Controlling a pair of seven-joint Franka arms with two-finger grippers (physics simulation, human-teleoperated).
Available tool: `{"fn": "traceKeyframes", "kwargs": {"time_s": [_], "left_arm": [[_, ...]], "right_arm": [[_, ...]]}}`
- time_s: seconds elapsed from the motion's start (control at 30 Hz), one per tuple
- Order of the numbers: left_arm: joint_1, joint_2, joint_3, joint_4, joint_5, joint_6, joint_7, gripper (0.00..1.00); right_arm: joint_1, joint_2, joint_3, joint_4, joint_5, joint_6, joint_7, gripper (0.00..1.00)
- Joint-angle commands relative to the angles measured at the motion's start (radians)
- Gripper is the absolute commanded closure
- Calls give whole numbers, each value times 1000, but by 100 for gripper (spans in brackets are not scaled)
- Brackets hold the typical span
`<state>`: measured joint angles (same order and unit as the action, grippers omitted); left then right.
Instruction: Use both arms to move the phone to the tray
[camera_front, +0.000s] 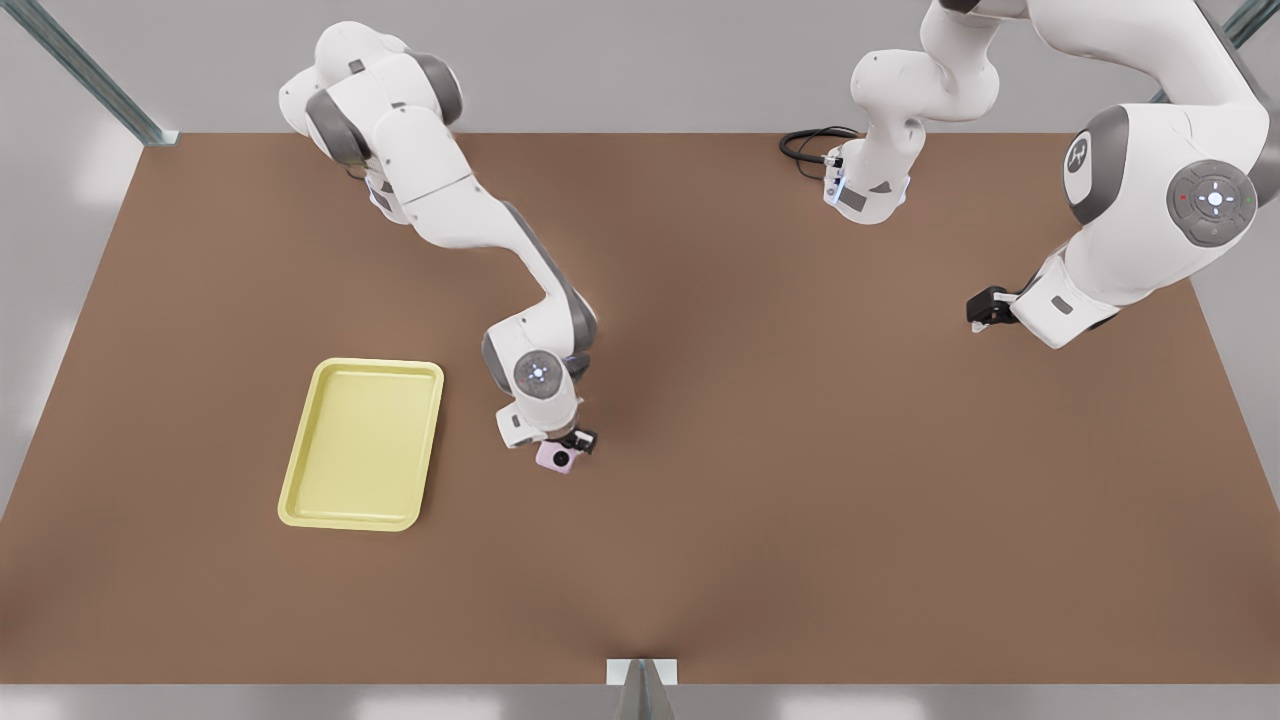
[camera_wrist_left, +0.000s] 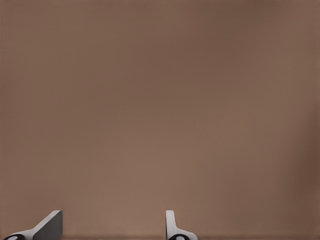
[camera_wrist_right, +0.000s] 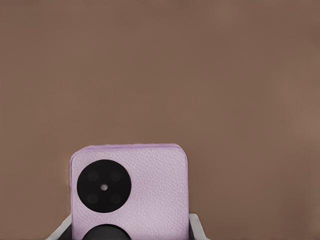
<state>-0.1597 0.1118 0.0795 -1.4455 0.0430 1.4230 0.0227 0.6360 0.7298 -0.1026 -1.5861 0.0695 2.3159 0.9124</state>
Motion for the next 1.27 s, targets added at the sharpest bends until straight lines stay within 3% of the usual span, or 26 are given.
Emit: {"fn": "traceKeyframes", "kwargs": {"time_s": [0.0,0.23,0.3,0.57,0.6,0.67,0.8,0.87,1.0,1.03,1.23], "left_arm": [[0,0,0,0,0,-1,0,0],[0,0,0,0,0,-1,0,0],[0,0,0,0,0,-1,0,0],[-1,0,0,0,0,-1,-1,0],[-1,0,0,0,0,-1,-1,0],[-1,0,0,0,0,-1,-1,0],[-1,-3,0,0,0,-1,-3,0],[-1,-3,0,2,0,0,-3,0],[-3,-3,-1,8,5,1,-4,0],[-3,-1,-1,8,5,-1,-12,0],[-3,3,-4,10,3,-1,-12,0]], "right_arm": [[-44,-46,0,-52,0,-27,-233,18],[-272,-337,-5,-485,-2,102,-621,18],[-364,-365,-6,-534,-2,108,-770,18],[-429,-385,-46,-627,-2,140,-908,14],[-432,-383,-46,-623,3,139,-906,0],[-432,-400,-46,-600,4,114,-909,0],[-432,-510,-49,-321,1,-216,-912,0],[-433,-599,-52,-276,-2,-288,-902,0],[-519,-604,-20,72,-91,-696,-914,0],[-578,-607,34,91,-91,-707,-914,0],[-578,-621,27,91,-62,-701,-902,0]]}}
